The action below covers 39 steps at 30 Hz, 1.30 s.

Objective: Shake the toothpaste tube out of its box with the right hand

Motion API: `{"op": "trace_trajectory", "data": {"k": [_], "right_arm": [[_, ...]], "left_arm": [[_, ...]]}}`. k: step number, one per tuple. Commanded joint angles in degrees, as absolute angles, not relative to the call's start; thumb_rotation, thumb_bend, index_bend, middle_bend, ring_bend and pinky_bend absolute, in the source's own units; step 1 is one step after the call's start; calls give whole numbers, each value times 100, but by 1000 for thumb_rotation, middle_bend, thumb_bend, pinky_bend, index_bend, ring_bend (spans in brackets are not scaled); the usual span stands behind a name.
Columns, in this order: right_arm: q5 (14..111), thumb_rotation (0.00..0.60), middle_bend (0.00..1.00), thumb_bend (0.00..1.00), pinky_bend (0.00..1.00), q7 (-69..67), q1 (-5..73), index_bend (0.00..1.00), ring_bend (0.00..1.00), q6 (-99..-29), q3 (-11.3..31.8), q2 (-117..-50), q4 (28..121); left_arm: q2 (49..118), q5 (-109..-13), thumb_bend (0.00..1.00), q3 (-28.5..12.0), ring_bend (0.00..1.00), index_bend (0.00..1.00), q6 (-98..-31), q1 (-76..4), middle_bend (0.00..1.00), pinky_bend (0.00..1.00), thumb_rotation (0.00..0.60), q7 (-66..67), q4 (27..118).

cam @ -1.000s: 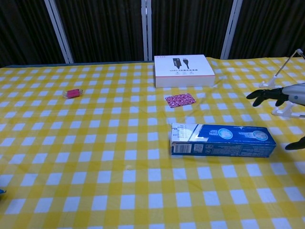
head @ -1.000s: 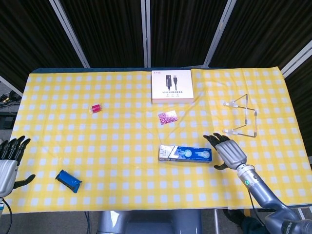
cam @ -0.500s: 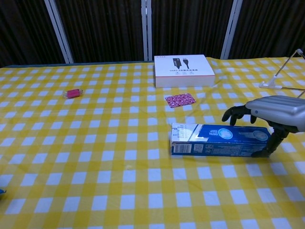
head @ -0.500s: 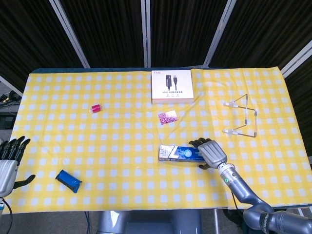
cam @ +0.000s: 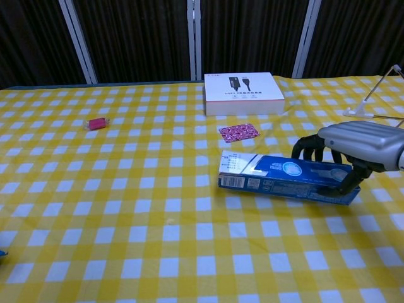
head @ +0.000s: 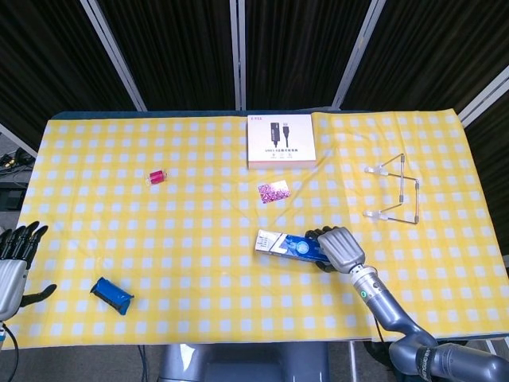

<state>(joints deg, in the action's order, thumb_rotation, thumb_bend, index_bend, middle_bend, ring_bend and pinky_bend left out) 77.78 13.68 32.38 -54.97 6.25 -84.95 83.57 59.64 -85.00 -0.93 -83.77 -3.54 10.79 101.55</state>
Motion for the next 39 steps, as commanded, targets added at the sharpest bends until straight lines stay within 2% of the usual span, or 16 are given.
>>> {"op": "trace_trajectory", "data": {"k": [1, 8, 21, 28, 35, 39], "right_arm": [[8083, 600, 424, 333, 509, 1088, 3185, 382, 373, -5791, 619, -8308, 8536], [8633, 600, 426, 335, 509, 1088, 3180, 386, 374, -6386, 760, -7746, 9060], [9476, 600, 426, 338, 509, 3882, 3650, 398, 374, -6637, 1283, -6503, 10049], [10314, 600, 422, 360, 509, 4882, 3929, 416, 375, -6684, 1452, -6014, 9970], [10873, 600, 377, 362, 503, 5496, 4093, 426, 362, -6506, 1507, -5456, 9867], [11125, 600, 357, 370, 444, 5809, 4106, 424, 325, -6543, 1538, -5276, 9761]], "left_arm": [[5954, -8513, 0, -87, 0, 0, -8388, -351, 0, 0, 600, 1062, 10163], [5914, -8570, 0, -70, 0, 0, -8449, -330, 0, 0, 600, 1004, 10194], [5826, -8637, 0, -52, 0, 0, -8511, -305, 0, 0, 600, 832, 10203], [5823, -8646, 0, -47, 0, 0, -8516, -304, 0, 0, 600, 842, 10214], [5835, -8665, 0, -33, 0, 0, -8515, -304, 0, 0, 600, 877, 10216], [5845, -8668, 0, -36, 0, 0, -8532, -299, 0, 0, 600, 903, 10218]]}}
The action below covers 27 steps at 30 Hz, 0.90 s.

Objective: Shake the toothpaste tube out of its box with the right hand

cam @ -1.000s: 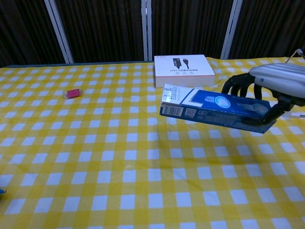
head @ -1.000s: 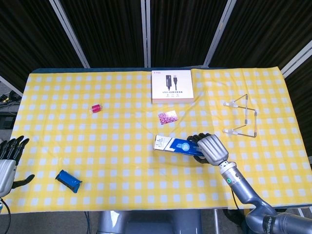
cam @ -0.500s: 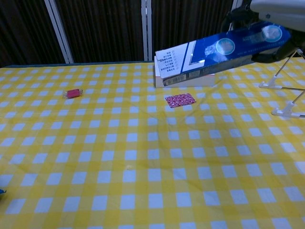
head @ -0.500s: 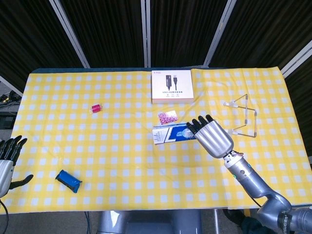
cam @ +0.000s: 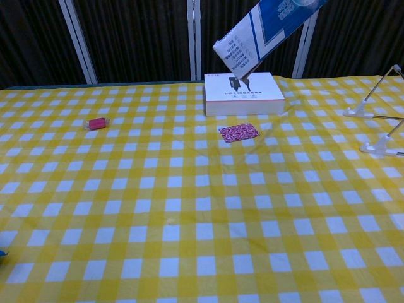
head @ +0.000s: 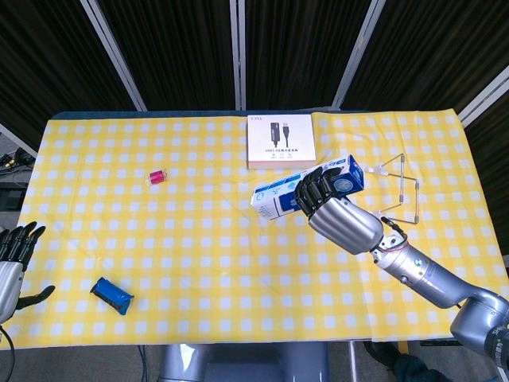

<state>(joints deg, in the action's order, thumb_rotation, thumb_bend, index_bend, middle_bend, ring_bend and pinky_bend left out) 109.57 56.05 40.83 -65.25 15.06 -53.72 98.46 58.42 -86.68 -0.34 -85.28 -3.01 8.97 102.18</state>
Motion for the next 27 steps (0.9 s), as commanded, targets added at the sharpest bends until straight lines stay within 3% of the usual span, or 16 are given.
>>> {"op": "trace_trajectory", "data": {"k": [1, 8, 16, 23, 27], "right_arm": [[11220, 600, 355, 373, 435, 5955, 4100, 424, 322, -6562, 1542, -5237, 9717], [11543, 600, 344, 400, 349, 6262, 4099, 426, 271, -6520, 1517, -5019, 9698], [11549, 600, 352, 423, 353, 6317, 4037, 438, 265, -6574, 1552, -5014, 9699], [11232, 600, 357, 424, 355, 6095, 3905, 442, 264, -6921, 1714, -5111, 9582], [10505, 600, 365, 424, 363, 5323, 3679, 448, 265, -7014, 1657, -5341, 9653]], "left_arm": [[5847, -8667, 0, -34, 0, 0, -8531, -299, 0, 0, 600, 907, 10220], [5873, -8685, 0, -16, 0, 0, -8511, -306, 0, 0, 600, 979, 10227], [5857, -8683, 0, -19, 0, 0, -8526, -300, 0, 0, 600, 949, 10232], [5836, -8664, 0, -29, 0, 0, -8520, -304, 0, 0, 600, 899, 10229], [5832, -8669, 0, -26, 0, 0, -8514, -307, 0, 0, 600, 895, 10235]]}}
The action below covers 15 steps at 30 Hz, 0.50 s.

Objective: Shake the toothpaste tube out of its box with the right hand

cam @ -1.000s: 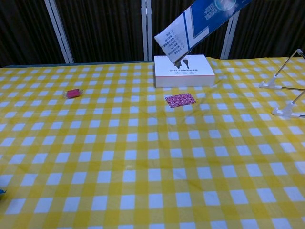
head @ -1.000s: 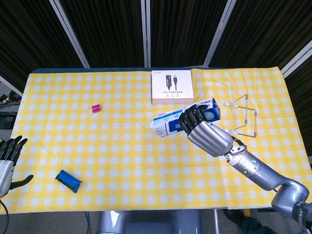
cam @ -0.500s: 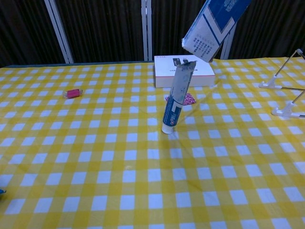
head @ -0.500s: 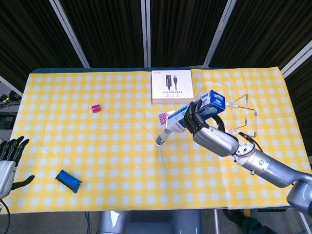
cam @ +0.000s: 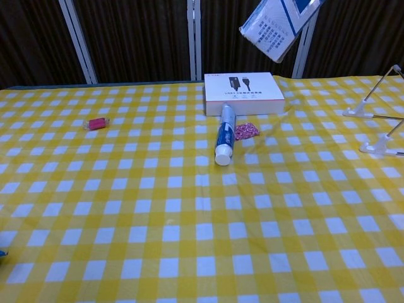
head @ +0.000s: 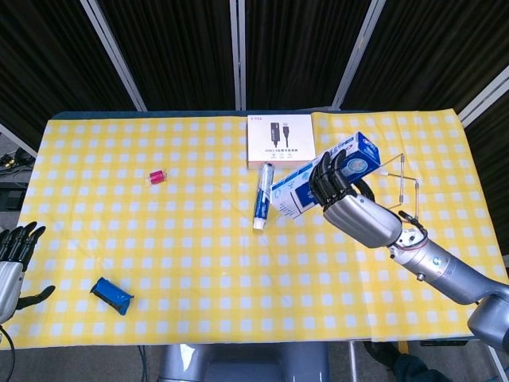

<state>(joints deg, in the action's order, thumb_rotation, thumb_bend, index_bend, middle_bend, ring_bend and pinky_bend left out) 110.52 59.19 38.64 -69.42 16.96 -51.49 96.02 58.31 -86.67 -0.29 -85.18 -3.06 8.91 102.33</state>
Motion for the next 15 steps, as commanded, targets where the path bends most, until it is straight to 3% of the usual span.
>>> {"op": "trace_trajectory", "data": {"k": [1, 15], "right_arm": [[10312, 600, 366, 424, 364, 5118, 3623, 449, 265, -6985, 1613, -5413, 9706], [8564, 600, 371, 426, 372, 4070, 3224, 453, 277, -6412, 890, -6907, 10118]], "left_arm": [[5834, -8671, 0, -21, 0, 0, -8507, -308, 0, 0, 600, 899, 10236], [5902, -8614, 0, -18, 0, 0, -8434, -336, 0, 0, 600, 1035, 10224]]}}
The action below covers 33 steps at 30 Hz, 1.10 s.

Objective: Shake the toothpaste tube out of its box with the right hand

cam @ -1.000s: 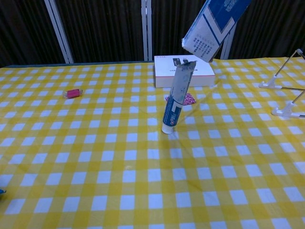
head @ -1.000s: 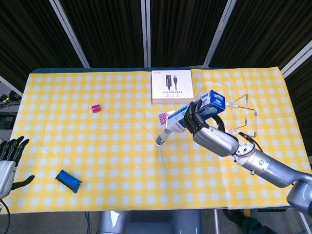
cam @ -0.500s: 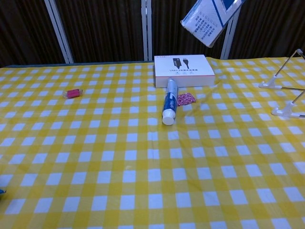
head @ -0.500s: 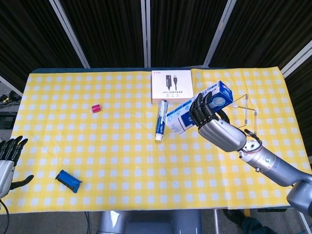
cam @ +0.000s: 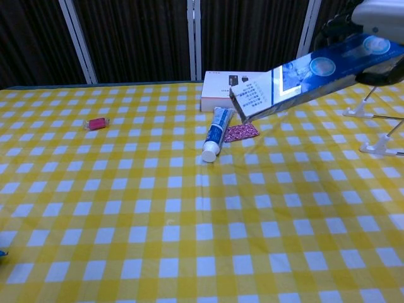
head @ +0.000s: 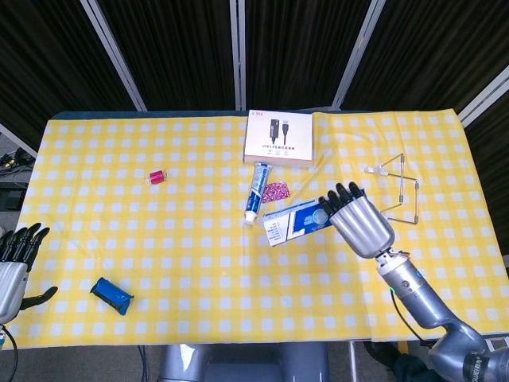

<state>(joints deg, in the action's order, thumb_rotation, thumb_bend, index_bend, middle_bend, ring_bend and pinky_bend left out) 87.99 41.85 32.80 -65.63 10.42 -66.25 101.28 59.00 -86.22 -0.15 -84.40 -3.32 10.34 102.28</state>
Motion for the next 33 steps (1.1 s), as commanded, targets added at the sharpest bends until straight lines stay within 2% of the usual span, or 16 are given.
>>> {"op": "trace_trajectory", "data": {"k": [1, 3, 5, 8, 10, 14, 18, 22, 25, 30, 33], "right_arm": [[8506, 600, 371, 426, 370, 4051, 3220, 453, 280, -6390, 863, -6991, 10096], [8444, 600, 369, 411, 344, 4031, 3215, 444, 287, -6367, 816, -7118, 10048], [8443, 600, 344, 338, 293, 4009, 3212, 394, 289, -6367, 763, -7247, 9974], [8437, 600, 204, 148, 180, 3920, 3188, 208, 216, -6354, 664, -7389, 9887], [8349, 600, 126, 87, 132, 3898, 3155, 138, 149, -6333, 626, -7386, 9945], [8485, 600, 69, 68, 63, 4031, 3070, 109, 69, -6508, 549, -7268, 10090], [8973, 600, 63, 67, 52, 3951, 2805, 103, 51, -6962, 311, -6975, 10189], [9529, 600, 63, 67, 19, 3397, 2431, 104, 42, -7636, 77, -6594, 10082], [9829, 600, 64, 56, 0, 2443, 2037, 103, 32, -8337, -93, -6328, 9729], [9992, 600, 55, 0, 0, 1499, 1577, 93, 11, -9113, -184, -6368, 9027], [9835, 600, 22, 0, 0, 991, 1329, 40, 0, -9357, -195, -6451, 8851]], "left_arm": [[5904, -8605, 0, -19, 0, 0, -8426, -338, 0, 0, 600, 1033, 10219], [5905, -8593, 0, -22, 0, 0, -8415, -343, 0, 0, 600, 1032, 10214], [5903, -8585, 0, -23, 0, 0, -8404, -348, 0, 0, 600, 1025, 10209], [5892, -8571, 0, -29, 0, 0, -8397, -352, 0, 0, 600, 998, 10205], [5884, -8562, 0, -33, 0, 0, -8398, -352, 0, 0, 600, 984, 10203], [5874, -8569, 0, -27, 0, 0, -8396, -352, 0, 0, 600, 971, 10209], [5847, -8592, 0, -24, 0, 0, -8429, -338, 0, 0, 600, 923, 10227], [5815, -8643, 0, -19, 0, 0, -8488, -317, 0, 0, 600, 863, 10238], [5808, -8713, 0, -5, 0, 0, -8548, -295, 0, 0, 600, 845, 10251], [5836, -8817, 0, 19, 0, 0, -8607, -279, 0, 0, 600, 856, 10229], [5855, -8861, 0, 32, 0, 0, -8629, -270, 0, 0, 600, 875, 10218]]}}
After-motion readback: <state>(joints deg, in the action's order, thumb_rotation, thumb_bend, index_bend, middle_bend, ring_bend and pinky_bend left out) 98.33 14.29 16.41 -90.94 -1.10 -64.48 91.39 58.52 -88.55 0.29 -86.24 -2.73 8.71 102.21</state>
